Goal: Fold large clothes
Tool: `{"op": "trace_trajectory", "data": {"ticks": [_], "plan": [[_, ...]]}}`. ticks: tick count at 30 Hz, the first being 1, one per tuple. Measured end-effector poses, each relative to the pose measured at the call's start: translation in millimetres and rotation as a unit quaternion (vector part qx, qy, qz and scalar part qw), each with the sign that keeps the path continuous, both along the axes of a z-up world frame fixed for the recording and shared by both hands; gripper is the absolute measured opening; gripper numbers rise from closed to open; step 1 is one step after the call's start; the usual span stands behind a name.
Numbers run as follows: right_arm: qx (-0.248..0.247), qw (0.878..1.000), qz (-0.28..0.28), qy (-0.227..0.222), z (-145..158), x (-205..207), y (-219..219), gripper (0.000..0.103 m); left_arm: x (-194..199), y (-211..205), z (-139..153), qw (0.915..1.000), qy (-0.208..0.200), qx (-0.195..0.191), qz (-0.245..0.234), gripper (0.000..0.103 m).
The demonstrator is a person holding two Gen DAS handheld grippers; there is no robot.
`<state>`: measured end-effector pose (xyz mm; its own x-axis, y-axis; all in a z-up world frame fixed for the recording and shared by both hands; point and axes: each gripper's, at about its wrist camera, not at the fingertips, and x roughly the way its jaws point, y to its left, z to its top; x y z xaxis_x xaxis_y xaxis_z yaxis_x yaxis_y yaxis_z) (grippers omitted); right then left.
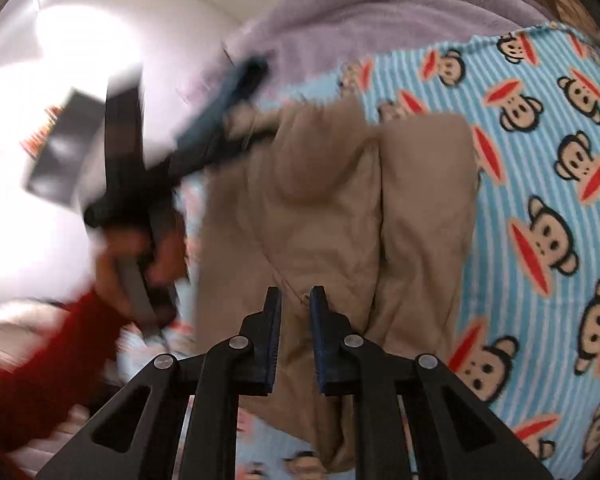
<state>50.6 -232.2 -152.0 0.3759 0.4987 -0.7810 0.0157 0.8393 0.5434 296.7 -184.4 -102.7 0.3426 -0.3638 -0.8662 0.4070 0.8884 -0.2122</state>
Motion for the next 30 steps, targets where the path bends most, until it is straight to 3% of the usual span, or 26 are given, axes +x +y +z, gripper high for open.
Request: {"op": "trace_trajectory", "data": {"ticks": [2, 4, 8, 12, 17, 20, 25, 30], "plan": [[-0.059, 0.998, 0.002, 0.017, -29, -8, 7, 0.014, -1, -18, -16, 0.9999, 0.009, 0.014, -0.005, 0.051], [-0.083, 0.996, -0.016, 0.034, -54, -21, 0, 0.014, -5, -33, -27, 0.9996, 0.008, 0.021, -0.018, 0.051], [-0.020, 0.997, -0.064, 0.041, -80, -43, -23, 0.014, -17, -50, -40, 0.9969, -0.018, 0.066, -0.039, 0.051], [-0.036, 0.997, -0.062, 0.032, -87, -47, -21, 0.014, -20, -53, -44, 0.9959, -0.023, 0.078, -0.040, 0.051], [-0.039, 0.996, -0.067, 0.038, -89, -45, -21, 0.014, -22, -55, -45, 0.9942, -0.030, 0.094, -0.043, 0.051], [-0.040, 0.994, -0.079, 0.061, -73, -37, -26, 0.019, -22, -52, -45, 0.9940, -0.029, 0.096, -0.043, 0.051], [-0.024, 0.992, -0.123, -0.004, -25, -24, -49, 0.030, -20, -48, -43, 0.9948, -0.023, 0.091, -0.041, 0.051], [-0.030, 0.989, -0.140, -0.024, -17, 22, -60, 0.030, -20, -48, -42, 0.9945, -0.024, 0.093, -0.041, 0.051]]}}
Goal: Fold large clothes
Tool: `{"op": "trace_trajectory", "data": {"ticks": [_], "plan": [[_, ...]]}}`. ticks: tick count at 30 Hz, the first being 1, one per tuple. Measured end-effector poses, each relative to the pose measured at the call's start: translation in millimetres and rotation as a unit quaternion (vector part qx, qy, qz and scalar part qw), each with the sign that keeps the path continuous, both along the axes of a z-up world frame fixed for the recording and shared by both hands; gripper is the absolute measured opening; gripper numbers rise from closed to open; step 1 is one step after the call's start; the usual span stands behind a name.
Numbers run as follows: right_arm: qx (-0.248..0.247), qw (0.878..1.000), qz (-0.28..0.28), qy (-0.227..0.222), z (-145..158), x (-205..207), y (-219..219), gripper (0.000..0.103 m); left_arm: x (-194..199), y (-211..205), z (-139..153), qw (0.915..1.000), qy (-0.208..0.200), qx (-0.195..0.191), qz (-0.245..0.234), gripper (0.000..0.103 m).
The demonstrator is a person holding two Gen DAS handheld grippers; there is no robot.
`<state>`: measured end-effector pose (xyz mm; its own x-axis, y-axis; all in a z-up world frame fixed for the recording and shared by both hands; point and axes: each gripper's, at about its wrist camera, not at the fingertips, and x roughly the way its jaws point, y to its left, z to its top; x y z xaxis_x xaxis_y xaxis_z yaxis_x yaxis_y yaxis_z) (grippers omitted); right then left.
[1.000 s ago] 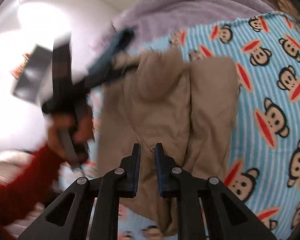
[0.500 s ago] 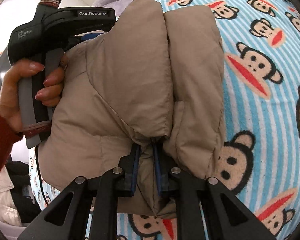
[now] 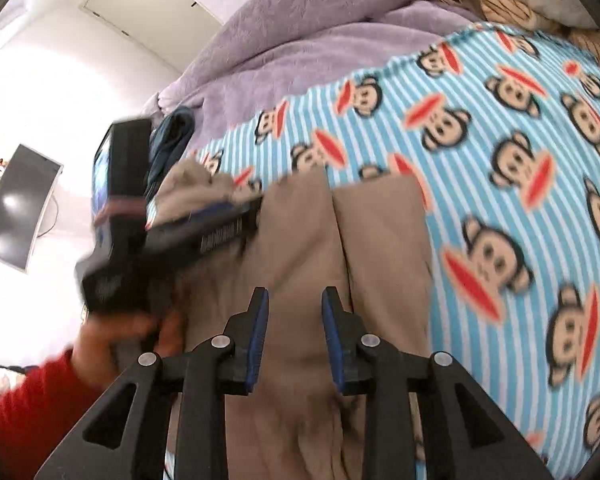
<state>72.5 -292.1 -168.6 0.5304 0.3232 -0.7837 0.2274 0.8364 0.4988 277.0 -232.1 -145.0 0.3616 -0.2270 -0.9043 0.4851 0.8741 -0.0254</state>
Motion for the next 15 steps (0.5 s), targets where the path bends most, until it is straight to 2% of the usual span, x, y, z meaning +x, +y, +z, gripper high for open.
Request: {"op": "trace_trajectory", "data": {"ticks": [3, 6, 10, 15], "plan": [[-0.018, 0.999, -0.010, 0.043, -23, 29, 2, 0.030, 0, 3, 3, 1.0000, 0.000, 0.001, 0.002, 0.051], [-0.020, 0.997, -0.013, 0.079, -44, 39, 3, 0.028, -3, 8, 12, 1.0000, 0.002, -0.003, 0.003, 0.051], [-0.030, 0.996, -0.005, 0.084, -54, 40, 5, 0.027, -18, 23, 35, 0.9997, -0.006, -0.025, 0.005, 0.051], [-0.033, 0.996, 0.004, 0.082, -63, 40, 5, 0.027, -64, 69, 64, 0.9984, -0.037, -0.041, 0.015, 0.051]]}}
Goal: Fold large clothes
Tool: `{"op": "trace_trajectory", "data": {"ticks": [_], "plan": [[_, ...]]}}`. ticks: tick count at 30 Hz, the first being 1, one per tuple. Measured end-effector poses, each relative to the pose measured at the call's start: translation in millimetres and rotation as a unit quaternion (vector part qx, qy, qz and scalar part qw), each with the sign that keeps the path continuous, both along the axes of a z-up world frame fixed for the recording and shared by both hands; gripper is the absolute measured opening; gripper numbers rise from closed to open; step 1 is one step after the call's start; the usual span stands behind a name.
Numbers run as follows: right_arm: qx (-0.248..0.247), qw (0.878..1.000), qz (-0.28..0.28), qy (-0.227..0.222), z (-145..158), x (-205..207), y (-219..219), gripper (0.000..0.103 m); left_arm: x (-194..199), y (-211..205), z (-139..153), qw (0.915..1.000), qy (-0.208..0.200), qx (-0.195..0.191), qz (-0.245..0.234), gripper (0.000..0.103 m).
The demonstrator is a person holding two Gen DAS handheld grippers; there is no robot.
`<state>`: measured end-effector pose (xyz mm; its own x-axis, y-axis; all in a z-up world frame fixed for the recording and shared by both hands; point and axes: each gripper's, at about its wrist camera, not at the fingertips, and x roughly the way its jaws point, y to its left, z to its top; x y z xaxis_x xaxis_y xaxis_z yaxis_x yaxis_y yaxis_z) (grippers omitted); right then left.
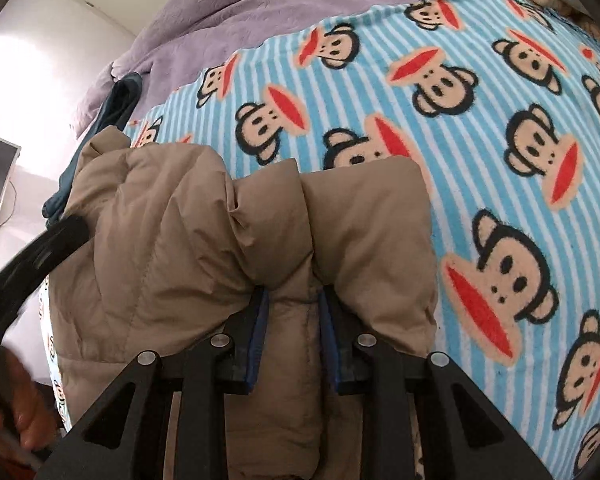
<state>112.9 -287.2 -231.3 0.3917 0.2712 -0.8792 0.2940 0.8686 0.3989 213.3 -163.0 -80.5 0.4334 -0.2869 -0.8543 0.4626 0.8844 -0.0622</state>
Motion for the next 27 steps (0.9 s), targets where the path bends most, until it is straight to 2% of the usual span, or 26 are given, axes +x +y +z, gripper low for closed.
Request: {"op": "trace_trajectory", "data": {"ticks": [3, 5, 7, 8, 12, 18, 20, 22, 27], "plan": [[0.007, 1.000, -0.008, -0.010, -3, -6, -1, 0.027, -39, 35, 2, 0.9997, -0.005, -0.007, 0.023, 0.051], [0.007, 1.000, -0.014, -0.017, -4, -10, -1, 0.027, -65, 54, -8, 0.9993, -0.005, 0.000, 0.036, 0.051], [0.005, 1.000, -0.019, -0.025, -4, -14, 1, 0.027, -84, 61, -23, 0.9991, -0.014, 0.025, 0.033, 0.062], [0.004, 0.999, -0.019, -0.027, -4, -15, 2, 0.027, -88, 63, -28, 0.9988, -0.021, 0.030, 0.032, 0.062], [-0.012, 0.999, -0.018, -0.026, -2, -16, 7, 0.027, -86, 66, -37, 0.9988, -0.016, 0.025, 0.040, 0.066], [-0.018, 0.999, -0.032, 0.012, 16, -20, 7, 0.031, -78, 70, -36, 0.9988, 0.003, 0.019, 0.046, 0.070], [-0.021, 0.999, -0.032, 0.017, 26, -29, 9, 0.033, -77, 72, -36, 0.9985, 0.012, 0.014, 0.052, 0.071], [-0.022, 0.999, -0.035, 0.017, 37, -44, 11, 0.037, -75, 77, -36, 0.9977, 0.022, 0.009, 0.064, 0.077], [-0.027, 0.999, -0.042, 0.021, 57, -87, 19, 0.039, -72, 84, -36, 0.9954, 0.045, -0.005, 0.084, 0.077]]}}
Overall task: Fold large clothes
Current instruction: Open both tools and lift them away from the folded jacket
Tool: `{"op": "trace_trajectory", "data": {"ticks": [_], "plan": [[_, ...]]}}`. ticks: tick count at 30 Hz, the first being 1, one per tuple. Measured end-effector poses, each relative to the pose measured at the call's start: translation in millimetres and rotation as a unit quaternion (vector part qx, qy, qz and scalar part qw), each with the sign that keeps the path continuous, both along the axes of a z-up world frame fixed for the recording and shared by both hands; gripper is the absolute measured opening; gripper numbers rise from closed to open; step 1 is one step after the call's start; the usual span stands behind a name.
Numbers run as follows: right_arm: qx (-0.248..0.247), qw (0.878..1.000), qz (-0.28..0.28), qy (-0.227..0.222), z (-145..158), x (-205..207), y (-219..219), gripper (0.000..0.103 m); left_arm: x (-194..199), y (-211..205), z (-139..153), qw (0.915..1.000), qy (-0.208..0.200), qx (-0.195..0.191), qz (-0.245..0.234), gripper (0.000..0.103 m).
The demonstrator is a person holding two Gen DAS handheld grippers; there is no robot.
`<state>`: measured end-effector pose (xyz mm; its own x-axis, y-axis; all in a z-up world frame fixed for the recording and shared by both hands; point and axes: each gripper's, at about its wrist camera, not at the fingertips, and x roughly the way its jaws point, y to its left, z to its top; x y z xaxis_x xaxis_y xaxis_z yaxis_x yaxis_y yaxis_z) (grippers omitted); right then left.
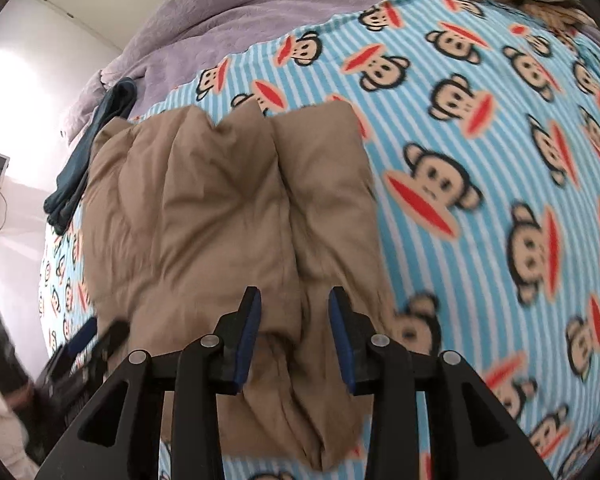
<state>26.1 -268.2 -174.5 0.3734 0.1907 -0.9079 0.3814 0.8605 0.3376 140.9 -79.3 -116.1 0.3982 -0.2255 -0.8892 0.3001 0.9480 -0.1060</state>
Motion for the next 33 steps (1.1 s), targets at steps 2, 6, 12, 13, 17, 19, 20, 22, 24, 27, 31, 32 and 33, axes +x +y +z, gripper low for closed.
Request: {"op": "trace_trajectory", "data": {"ticks": [2, 6, 12, 13, 17, 19, 20, 22, 24, 27, 31, 32, 33], "plan": [[-0.023, 1.000, 0.012, 0.002, 7, -18, 10, 0.038, 0, 0, 1, 1.0000, 0.004, 0.001, 0.003, 0.077], [-0.035, 0.999, 0.032, 0.019, 7, -43, 26, 0.039, 0, 3, 4, 0.9998, 0.017, -0.002, 0.009, 0.077], [-0.029, 0.998, 0.024, 0.041, -2, -55, 29, 0.038, 0, 10, 8, 0.9992, 0.036, -0.005, 0.018, 0.077], [-0.031, 0.998, 0.024, 0.043, -3, -54, 29, 0.039, 0, 12, 8, 0.9989, 0.040, -0.006, 0.021, 0.077], [-0.043, 0.997, 0.031, 0.055, -3, -48, 31, 0.039, -2, 15, 12, 0.9984, 0.048, -0.003, 0.029, 0.077], [-0.046, 0.997, 0.034, 0.053, 2, -48, 32, 0.039, -3, 17, 14, 0.9983, 0.051, -0.001, 0.031, 0.077], [-0.045, 0.997, 0.035, 0.053, 4, -49, 33, 0.039, -4, 18, 15, 0.9982, 0.052, -0.001, 0.031, 0.077], [-0.041, 0.997, 0.034, 0.052, 8, -50, 32, 0.039, -5, 20, 15, 0.9980, 0.056, -0.002, 0.030, 0.077], [-0.038, 0.997, 0.032, 0.052, 12, -52, 31, 0.040, -7, 23, 15, 0.9975, 0.063, -0.003, 0.031, 0.077], [-0.040, 0.997, 0.034, 0.052, 17, -57, 30, 0.041, -12, 25, 16, 0.9971, 0.071, -0.002, 0.028, 0.077], [-0.033, 0.997, 0.034, 0.058, 20, -69, 30, 0.041, -23, 28, 22, 0.9971, 0.074, 0.009, 0.014, 0.077], [-0.031, 0.997, 0.034, 0.060, 20, -72, 30, 0.041, -29, 29, 24, 0.9968, 0.078, 0.011, 0.010, 0.077], [-0.027, 0.997, 0.032, 0.062, 21, -75, 30, 0.041, -33, 30, 25, 0.9965, 0.082, 0.013, 0.008, 0.077]]}}
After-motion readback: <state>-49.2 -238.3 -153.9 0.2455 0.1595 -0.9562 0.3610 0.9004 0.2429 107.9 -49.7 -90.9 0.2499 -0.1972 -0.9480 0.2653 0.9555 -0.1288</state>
